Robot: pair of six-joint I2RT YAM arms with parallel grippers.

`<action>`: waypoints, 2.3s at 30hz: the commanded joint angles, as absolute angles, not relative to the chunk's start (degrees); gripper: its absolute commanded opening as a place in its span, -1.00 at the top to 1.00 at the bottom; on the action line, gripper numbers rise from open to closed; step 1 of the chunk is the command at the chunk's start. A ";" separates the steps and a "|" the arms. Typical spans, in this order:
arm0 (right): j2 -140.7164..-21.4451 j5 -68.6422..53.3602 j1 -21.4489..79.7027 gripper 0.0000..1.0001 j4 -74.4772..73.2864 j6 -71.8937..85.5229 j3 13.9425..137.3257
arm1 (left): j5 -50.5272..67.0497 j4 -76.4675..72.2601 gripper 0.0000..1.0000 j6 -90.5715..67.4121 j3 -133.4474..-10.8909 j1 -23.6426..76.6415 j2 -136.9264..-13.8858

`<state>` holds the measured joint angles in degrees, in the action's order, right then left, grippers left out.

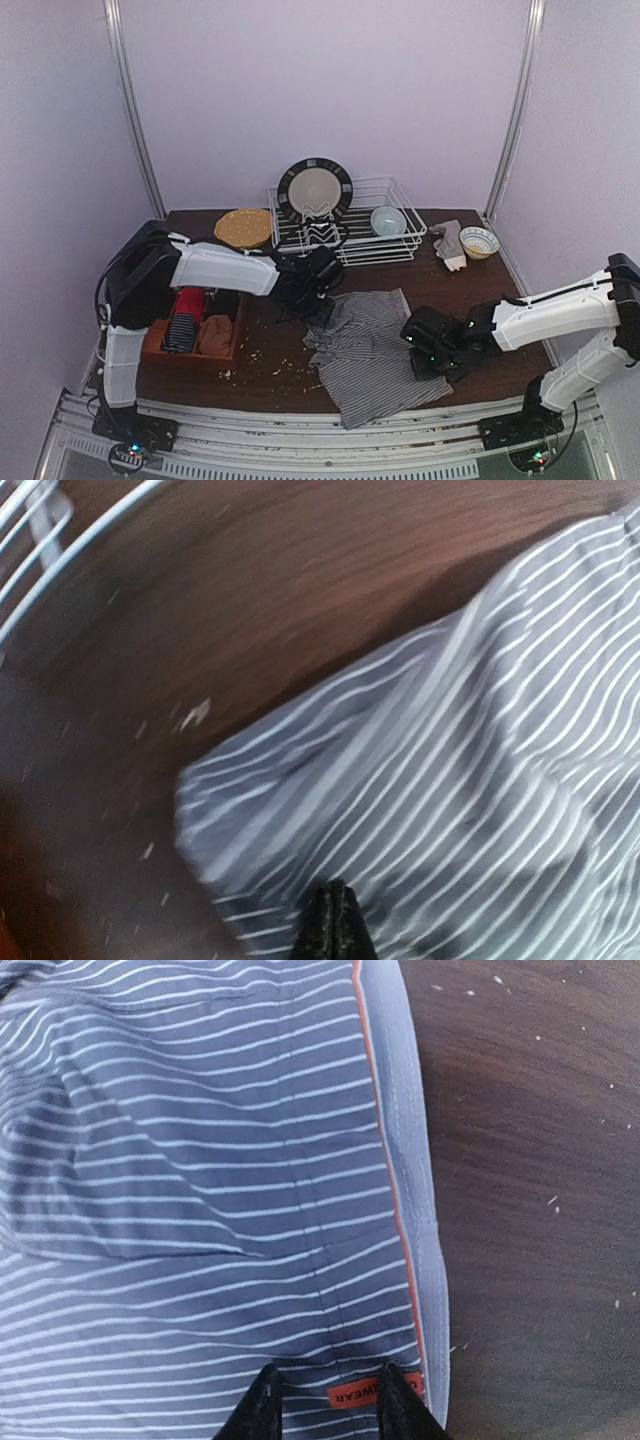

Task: Roll the underwear
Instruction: Adjust the underwear at the center of the board.

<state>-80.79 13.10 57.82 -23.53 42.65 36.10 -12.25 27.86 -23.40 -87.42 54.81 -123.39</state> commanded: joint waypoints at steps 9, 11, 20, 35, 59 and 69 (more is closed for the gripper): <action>-86.43 9.45 41.98 0.31 -24.58 32.75 43.83 | -18.39 25.83 1.00 -39.32 -63.32 56.25 -105.65; -83.59 8.93 42.24 0.23 -25.98 31.85 45.62 | -18.82 26.23 1.00 -38.70 -62.15 56.25 -102.79; -80.31 4.77 52.79 0.17 -25.45 34.78 45.45 | -12.82 24.60 0.05 -27.56 -75.76 56.60 -104.47; -79.61 10.63 53.40 0.20 -25.70 37.08 39.49 | -13.97 32.26 -0.26 -24.59 -95.45 53.32 -127.45; -92.29 7.97 31.37 0.25 -20.15 31.91 44.06 | -16.72 25.30 1.00 -38.83 -64.37 60.76 -107.50; -86.35 7.53 28.90 0.09 -27.56 27.63 51.90 | -18.14 26.43 0.10 -42.53 -62.41 66.62 -101.72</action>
